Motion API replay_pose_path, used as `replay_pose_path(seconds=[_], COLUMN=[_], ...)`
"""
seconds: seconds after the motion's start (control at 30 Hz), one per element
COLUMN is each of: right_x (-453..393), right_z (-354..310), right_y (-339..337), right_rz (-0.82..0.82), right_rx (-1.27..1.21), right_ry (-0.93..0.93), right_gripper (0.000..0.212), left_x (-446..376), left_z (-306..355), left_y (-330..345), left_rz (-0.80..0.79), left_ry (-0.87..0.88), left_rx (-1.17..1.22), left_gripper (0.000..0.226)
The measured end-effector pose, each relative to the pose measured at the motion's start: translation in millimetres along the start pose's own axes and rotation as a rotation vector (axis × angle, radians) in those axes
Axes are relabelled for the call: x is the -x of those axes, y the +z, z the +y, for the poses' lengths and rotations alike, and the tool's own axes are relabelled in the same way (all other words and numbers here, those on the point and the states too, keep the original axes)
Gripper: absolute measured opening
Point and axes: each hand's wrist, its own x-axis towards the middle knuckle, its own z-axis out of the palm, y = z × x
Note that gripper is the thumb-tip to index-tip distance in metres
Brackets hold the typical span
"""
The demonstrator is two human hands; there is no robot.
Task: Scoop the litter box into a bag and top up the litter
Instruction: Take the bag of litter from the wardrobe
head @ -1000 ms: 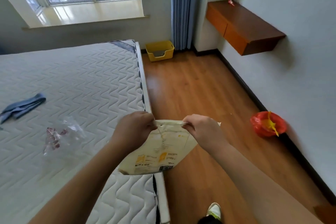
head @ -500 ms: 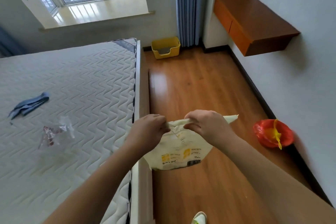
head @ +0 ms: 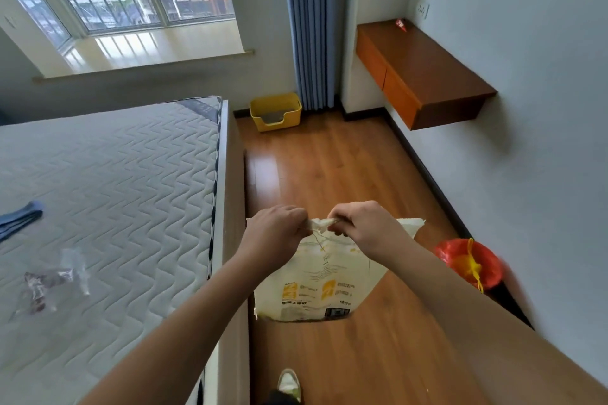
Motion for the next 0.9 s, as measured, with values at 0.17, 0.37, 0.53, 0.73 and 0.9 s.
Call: replay_pose_path(seconds=[0.17, 0.37, 0.53, 0.73, 0.9], right_x=[-56.0, -145.8, -217.8, -302.2, -377.8], right_z=[7.2, 9.3, 16.6, 37.6, 76.0], right_y=[-0.3, 3.6, -5.2, -30.1, -61.2], right_rz=[-0.029, -0.046, -0.071, -0.028, 0.013], right_rx=[-0.037, -0.029, -0.013, -0.038, -0.073], right_ry=[0.018, 0.024, 0.073, 0.082, 0.082], right_gripper=[0.014, 0.015, 0.015, 0.016, 0.015], left_x=[-44.4, -107.6, -167.1, -243.2, -312.7], left_z=[-38.0, -102.9, -152.0, -199.7, -239.3], left_y=[4.8, 5.4, -3.9, -8.2, -5.5], left_rz=[0.015, 0.026, 0.032, 0.118, 0.184], left_ry=[0.015, 0.072, 0.159, 0.136, -0.054], left_rx=[-0.014, -0.045, -0.078, -0.075, 0.130], left_gripper=[0.019, 0.017, 0.014, 0.015, 0.043])
